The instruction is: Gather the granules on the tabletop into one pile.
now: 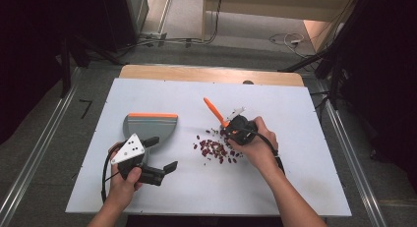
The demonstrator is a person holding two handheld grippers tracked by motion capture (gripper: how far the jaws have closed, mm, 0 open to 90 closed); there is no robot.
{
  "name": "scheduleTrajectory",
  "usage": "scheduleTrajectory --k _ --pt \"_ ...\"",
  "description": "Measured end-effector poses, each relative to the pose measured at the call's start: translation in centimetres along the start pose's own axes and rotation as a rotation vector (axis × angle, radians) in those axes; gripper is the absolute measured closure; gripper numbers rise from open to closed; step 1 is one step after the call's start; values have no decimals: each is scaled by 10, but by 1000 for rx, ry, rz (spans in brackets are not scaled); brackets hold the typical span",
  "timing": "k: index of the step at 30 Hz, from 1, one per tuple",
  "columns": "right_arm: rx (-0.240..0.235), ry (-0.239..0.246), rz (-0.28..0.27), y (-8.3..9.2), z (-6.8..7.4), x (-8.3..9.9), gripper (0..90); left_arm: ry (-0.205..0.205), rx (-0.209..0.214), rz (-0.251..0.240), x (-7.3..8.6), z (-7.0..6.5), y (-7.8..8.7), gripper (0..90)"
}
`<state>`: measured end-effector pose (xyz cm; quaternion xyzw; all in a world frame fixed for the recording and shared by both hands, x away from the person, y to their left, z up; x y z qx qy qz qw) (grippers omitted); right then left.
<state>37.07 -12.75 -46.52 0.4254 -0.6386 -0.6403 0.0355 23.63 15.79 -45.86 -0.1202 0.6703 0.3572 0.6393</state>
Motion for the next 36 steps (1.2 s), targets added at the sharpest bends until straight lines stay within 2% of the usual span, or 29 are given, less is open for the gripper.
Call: scheduleTrajectory --k 5,9,11,12,18,21,23,26,30,32,36 --pt "-35 -7 0 2 1 0 689 -3 -3 0 0 0 1 0" --pt "-37 -5 5 4 -1 0 689 0 -12 -2 0 1 2 0" --pt "-51 -11 -5 5 -5 -2 689 2 -15 -2 0 1 3 0" --pt "-65 -30 -21 8 -12 -4 688 2 -15 -4 0 1 3 0" --pt "-58 -24 -58 16 -25 -16 688 1 -16 -4 1 1 4 0" --pt "-73 15 -93 18 -27 -29 688 0 -21 -6 1 1 5 0" --pt "-73 28 -97 17 -27 -32 688 5 -25 -10 1 2 5 0" --pt "-70 99 -114 11 -26 -41 688 6 -30 -14 1 3 7 0" --pt "-60 140 -111 -1 -23 -50 688 8 -31 -12 2 5 7 0" --pt "-41 221 -127 -11 -21 -52 688 12 -28 -15 3 5 7 0" --pt "-19 293 -84 -27 -11 -50 688 10 -25 -13 3 5 6 0"
Point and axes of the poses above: each handheld gripper's, and its own axes: y roughly backward along the jaws, x roughly out of its underside, z roughly to its left, the point moved 2 cm from there along -y, roughly forward along the jaws, and after that the axes turned 12 degrees about -y, right-handed, at the moved point
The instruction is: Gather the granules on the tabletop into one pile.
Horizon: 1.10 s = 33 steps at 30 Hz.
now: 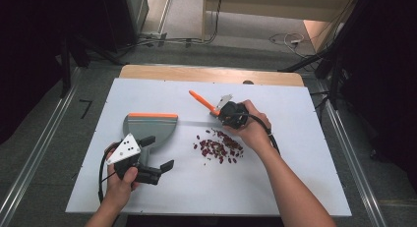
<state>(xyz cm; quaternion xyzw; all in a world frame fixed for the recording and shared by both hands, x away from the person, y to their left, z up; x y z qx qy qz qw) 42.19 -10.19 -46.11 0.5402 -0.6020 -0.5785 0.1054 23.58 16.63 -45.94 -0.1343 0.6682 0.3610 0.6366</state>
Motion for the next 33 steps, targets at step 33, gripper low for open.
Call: scheduleTrajectory --k 33 --pt "-66 86 -93 45 28 15 688 5 -9 13 1 -1 -2 0"
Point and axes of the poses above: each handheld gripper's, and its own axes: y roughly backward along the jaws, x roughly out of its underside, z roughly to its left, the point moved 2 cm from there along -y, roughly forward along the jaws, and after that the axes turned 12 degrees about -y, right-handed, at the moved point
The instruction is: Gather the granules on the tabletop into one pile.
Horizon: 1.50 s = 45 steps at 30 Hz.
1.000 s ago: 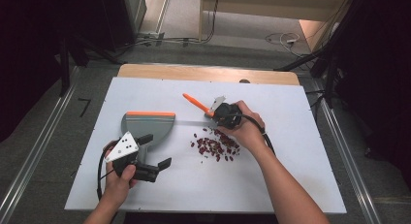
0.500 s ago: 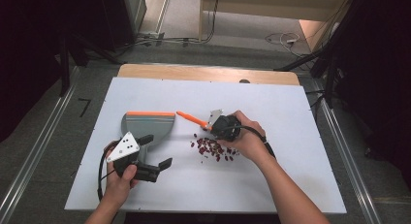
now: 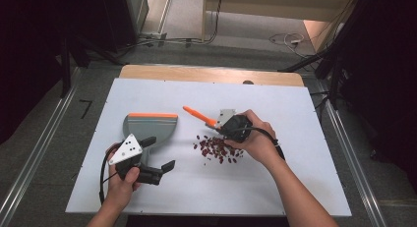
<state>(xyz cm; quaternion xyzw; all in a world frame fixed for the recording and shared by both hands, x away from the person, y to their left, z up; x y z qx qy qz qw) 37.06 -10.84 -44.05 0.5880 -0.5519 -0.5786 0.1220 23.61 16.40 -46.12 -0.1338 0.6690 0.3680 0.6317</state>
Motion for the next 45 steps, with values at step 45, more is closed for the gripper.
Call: scheduleTrajectory --k 45 --pt "-274 -846 130 -36 -4 12 683 2 -5 5 2 0 1 0"
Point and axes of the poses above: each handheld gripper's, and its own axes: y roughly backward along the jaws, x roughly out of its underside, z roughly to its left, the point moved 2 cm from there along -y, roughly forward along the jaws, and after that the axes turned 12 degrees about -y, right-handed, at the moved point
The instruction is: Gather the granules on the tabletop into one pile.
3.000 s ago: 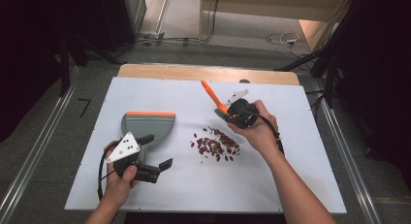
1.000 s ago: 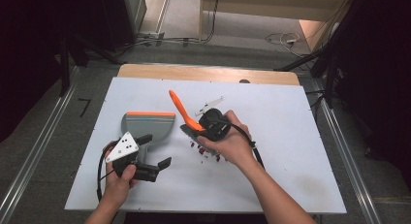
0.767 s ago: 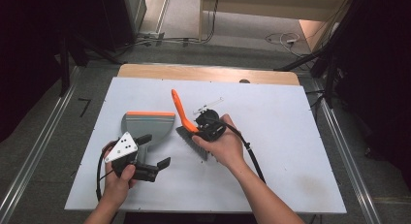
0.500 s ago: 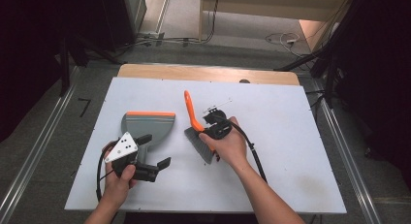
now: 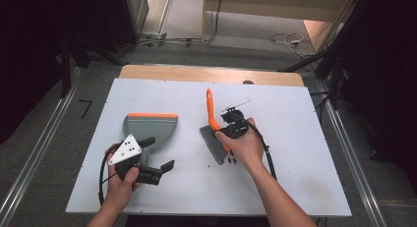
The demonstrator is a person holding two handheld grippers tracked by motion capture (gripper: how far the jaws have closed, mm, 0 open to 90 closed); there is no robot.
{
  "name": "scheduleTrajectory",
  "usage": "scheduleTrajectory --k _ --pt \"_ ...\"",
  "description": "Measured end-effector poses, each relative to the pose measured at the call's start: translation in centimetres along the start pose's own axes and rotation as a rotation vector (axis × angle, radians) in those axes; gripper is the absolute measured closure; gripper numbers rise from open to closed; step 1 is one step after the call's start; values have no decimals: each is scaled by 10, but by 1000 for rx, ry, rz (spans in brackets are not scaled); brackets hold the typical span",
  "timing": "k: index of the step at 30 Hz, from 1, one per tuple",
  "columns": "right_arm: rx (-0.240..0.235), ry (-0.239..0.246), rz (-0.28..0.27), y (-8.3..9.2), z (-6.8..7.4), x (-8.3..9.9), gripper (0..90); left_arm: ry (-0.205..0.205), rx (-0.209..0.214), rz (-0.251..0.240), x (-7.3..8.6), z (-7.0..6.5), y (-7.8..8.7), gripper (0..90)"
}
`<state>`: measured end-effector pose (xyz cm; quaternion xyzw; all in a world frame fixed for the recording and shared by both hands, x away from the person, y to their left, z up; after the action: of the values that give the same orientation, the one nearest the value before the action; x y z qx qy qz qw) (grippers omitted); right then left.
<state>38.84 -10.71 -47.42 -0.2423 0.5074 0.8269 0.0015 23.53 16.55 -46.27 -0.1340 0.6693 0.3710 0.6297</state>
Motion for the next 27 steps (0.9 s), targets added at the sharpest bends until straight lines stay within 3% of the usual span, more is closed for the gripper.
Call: scheduleTrajectory --k 7,10,15,20,27 --pt "30 -10 -18 8 -13 0 683 3 -2 0 0 1 1 0" --pt "-13 -20 -25 11 -12 0 686 1 2 1 0 1 0 0" --pt "-64 19 -47 26 -2 2 688 4 1 -2 0 1 -1 0" --pt "-81 90 -45 40 12 9 688 5 0 0 0 1 -1 0" --pt "-103 252 62 46 29 36 688 6 -4 -9 -1 1 2 0"
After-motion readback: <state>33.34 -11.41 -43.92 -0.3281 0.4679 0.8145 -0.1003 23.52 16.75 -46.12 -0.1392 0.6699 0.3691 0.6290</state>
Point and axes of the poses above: each handheld gripper's, and its own axes: y roughly backward along the jaws, x roughly out of its underside, z roughly to its left, the point moved 2 cm from there along -y, roughly forward along the jaws, and after that the axes turned 12 degrees about -y, right-handed, at the moved point
